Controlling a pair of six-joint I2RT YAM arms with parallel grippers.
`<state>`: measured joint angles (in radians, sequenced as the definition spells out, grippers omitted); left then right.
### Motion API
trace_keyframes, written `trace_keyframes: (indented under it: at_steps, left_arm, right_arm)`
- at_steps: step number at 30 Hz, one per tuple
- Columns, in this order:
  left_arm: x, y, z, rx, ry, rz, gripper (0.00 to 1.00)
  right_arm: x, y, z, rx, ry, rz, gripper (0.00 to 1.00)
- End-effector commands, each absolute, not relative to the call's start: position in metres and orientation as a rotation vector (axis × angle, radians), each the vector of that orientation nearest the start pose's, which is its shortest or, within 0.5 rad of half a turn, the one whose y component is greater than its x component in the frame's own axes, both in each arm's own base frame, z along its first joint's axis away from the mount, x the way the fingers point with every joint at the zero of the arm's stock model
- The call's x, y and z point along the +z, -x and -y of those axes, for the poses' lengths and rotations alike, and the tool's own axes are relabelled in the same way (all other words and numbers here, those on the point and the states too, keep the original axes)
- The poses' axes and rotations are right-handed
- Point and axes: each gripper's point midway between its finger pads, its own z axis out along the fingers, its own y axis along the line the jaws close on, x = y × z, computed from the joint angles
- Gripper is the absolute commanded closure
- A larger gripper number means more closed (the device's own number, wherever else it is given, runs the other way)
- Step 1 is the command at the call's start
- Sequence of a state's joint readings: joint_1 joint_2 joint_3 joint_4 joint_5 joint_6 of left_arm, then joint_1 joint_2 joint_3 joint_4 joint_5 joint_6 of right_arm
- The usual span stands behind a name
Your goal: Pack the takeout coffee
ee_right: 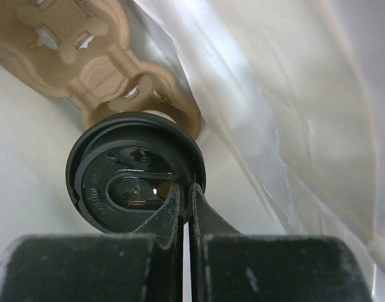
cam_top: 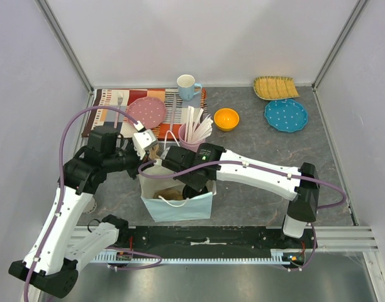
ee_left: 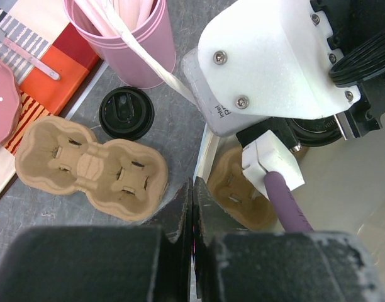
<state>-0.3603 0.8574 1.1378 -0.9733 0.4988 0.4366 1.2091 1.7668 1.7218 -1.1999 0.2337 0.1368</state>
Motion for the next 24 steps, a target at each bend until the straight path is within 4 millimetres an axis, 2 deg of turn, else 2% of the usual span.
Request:
trace_keyframes:
  at_steps: [1,12,15,19,24]
  left_arm:
    - [0.269,-0.186,0.149,-0.537,-1.112,-1.852,0.98]
    - [0.269,-0.186,0.149,-0.536,-1.113,-1.851,0.98]
    - [0.268,-0.185,0.149,-0.539,-1.116,-1.855,0.98]
    - [0.268,-0.184,0.149,-0.541,-1.12,-1.853,0.98]
    - [0.265,-0.183,0.148,-0.543,-1.127,-1.865,0.98]
  right_arm:
    - [0.174,-0.17,-0.324,-0.01,1.257,-2.403,1.0]
    - [0.204,-0.175,-0.332,0.026,1.198,-2.35,0.81]
    - [0.204,-0.172,-0.334,0.038,1.209,-2.356,0.77]
    - [0.204,-0.171,-0.331,0.028,1.213,-2.361,0.67]
    - [0.217,-0.173,-0.333,0.048,1.186,-2.345,0.6]
